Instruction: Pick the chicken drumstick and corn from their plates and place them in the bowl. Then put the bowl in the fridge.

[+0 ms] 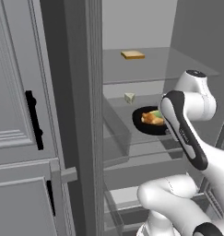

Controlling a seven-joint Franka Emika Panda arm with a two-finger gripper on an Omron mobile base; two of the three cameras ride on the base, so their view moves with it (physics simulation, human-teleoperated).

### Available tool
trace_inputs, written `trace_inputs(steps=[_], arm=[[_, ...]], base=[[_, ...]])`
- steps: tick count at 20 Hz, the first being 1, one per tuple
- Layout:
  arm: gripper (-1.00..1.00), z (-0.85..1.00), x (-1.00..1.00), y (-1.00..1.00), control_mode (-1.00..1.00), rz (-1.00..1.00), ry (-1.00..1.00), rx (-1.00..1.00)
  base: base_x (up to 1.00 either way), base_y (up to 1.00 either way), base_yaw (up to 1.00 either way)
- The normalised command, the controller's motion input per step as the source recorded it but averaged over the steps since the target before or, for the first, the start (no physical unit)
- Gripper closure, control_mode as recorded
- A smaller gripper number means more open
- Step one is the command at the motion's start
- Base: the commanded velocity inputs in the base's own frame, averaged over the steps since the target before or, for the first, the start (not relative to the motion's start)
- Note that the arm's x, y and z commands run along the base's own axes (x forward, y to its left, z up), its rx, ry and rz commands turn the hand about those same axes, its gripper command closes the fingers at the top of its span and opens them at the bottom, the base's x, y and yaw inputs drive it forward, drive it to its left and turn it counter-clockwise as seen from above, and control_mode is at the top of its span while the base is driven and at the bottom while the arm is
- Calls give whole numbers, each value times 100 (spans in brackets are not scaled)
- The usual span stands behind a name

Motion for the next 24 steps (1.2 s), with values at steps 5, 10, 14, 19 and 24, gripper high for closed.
trace_inputs(steps=[5,10,14,19,24], arm=[[100,0,0,0,100,0,0,0],[100,-62,0,-5,-100,0,-2,0],[100,-36,20,-2,-100,0,-9,0],[100,-35,40,-4,-100,0,-14,0],[100,-17,58,-14,-100,0,-3,0]], base=[[25,0,0],[0,0,0],[0,0,0],[0,0,0],[0,0,0]])
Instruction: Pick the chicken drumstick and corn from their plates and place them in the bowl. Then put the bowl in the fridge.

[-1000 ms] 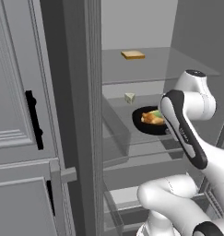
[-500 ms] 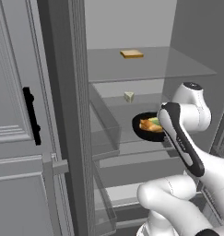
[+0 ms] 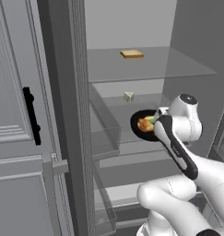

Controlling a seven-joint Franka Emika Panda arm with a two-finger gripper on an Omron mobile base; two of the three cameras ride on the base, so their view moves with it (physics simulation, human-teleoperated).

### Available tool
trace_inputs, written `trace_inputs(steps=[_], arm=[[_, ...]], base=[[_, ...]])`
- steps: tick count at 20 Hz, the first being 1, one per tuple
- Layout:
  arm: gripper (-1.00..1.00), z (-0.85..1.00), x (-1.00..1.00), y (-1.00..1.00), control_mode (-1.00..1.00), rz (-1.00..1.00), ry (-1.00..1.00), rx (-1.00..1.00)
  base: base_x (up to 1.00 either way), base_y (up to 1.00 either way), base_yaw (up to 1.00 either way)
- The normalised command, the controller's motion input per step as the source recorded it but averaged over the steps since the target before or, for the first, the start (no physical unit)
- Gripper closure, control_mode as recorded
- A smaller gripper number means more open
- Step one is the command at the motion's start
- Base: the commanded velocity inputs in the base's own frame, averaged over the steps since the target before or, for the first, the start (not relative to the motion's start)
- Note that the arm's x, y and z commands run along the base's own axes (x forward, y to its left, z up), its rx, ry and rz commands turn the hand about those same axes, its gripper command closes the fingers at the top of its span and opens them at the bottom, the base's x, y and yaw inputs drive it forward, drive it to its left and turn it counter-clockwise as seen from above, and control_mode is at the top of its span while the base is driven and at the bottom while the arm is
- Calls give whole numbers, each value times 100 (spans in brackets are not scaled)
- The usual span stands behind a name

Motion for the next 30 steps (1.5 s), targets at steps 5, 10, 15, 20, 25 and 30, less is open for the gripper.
trace_inputs(steps=[5,10,15,20,25,30], arm=[[100,-13,71,-19,-100,0,0,3],[100,-20,65,-10,-100,0,0,1],[100,-37,50,0,-100,0,0,0],[100,-22,48,0,-100,0,0,0],[100,-12,25,0,-100,0,0,0],[-100,0,0,0,-100,0,0,0]], base=[[0,0,0],[0,0,0],[0,0,0],[0,0,0],[0,0,0],[0,0,0]])
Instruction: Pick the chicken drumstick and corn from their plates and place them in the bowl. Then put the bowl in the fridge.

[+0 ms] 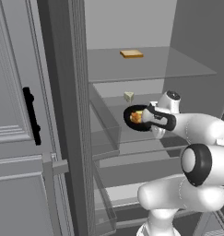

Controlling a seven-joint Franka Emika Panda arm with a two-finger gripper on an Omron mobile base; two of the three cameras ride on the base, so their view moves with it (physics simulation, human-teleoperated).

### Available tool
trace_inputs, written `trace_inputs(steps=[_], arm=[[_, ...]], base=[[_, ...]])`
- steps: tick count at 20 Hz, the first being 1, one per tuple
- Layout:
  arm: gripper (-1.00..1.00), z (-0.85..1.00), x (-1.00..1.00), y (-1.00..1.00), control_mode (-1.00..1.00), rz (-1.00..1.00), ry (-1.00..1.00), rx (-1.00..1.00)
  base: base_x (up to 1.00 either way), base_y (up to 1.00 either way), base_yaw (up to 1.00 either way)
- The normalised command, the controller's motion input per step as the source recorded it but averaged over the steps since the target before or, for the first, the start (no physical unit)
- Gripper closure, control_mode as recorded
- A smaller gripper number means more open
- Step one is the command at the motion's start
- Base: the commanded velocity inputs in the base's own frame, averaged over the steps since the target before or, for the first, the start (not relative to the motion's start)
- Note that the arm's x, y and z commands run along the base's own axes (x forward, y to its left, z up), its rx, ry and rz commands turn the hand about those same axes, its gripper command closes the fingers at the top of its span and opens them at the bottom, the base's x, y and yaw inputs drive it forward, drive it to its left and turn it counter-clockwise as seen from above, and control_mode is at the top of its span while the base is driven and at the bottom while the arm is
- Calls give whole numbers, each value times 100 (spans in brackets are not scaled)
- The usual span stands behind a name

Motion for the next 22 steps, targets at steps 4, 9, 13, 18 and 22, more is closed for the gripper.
trace_inputs(steps=[4,9,13,18,22], arm=[[-100,1,-1,0,-100,0,-3,0],[-100,38,-28,-1,-100,-7,-4,0],[-100,53,-48,0,-100,-15,0,0],[-100,32,-61,0,-100,-21,0,0],[-100,22,-69,0,-100,-22,-2,2]], base=[[0,0,0],[0,0,0],[0,0,0],[0,0,0],[0,0,0]])
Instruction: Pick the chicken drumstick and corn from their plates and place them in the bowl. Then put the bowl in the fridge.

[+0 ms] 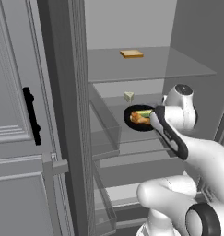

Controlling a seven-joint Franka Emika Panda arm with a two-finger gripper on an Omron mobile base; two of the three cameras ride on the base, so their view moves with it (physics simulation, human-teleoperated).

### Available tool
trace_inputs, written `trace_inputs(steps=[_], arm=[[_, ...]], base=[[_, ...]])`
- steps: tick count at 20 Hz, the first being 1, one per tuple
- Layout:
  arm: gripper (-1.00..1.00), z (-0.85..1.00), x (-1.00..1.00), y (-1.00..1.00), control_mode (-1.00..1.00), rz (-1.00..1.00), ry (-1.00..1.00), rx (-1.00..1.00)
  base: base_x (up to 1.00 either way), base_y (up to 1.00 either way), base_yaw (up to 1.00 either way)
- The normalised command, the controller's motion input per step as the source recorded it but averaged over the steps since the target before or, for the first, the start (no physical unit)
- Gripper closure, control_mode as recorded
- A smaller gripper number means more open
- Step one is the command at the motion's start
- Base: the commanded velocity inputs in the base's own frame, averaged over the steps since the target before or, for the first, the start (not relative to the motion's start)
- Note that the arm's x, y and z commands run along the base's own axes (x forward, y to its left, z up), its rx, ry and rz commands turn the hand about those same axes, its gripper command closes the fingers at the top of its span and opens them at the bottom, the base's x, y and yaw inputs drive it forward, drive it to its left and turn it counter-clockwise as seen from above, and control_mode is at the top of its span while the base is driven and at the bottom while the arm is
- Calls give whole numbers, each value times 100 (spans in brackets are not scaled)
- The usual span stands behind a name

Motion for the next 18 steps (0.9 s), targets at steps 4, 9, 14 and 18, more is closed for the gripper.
trace_inputs(steps=[4,9,14,18], arm=[[-100,61,-62,0,-100,-22,-6,5],[-100,51,-63,0,-100,-19,-9,6],[-100,48,-59,2,-100,-20,-7,10],[-100,56,-69,17,-100,-21,-5,16]], base=[[0,0,0],[0,0,0],[0,0,0],[0,0,0]])
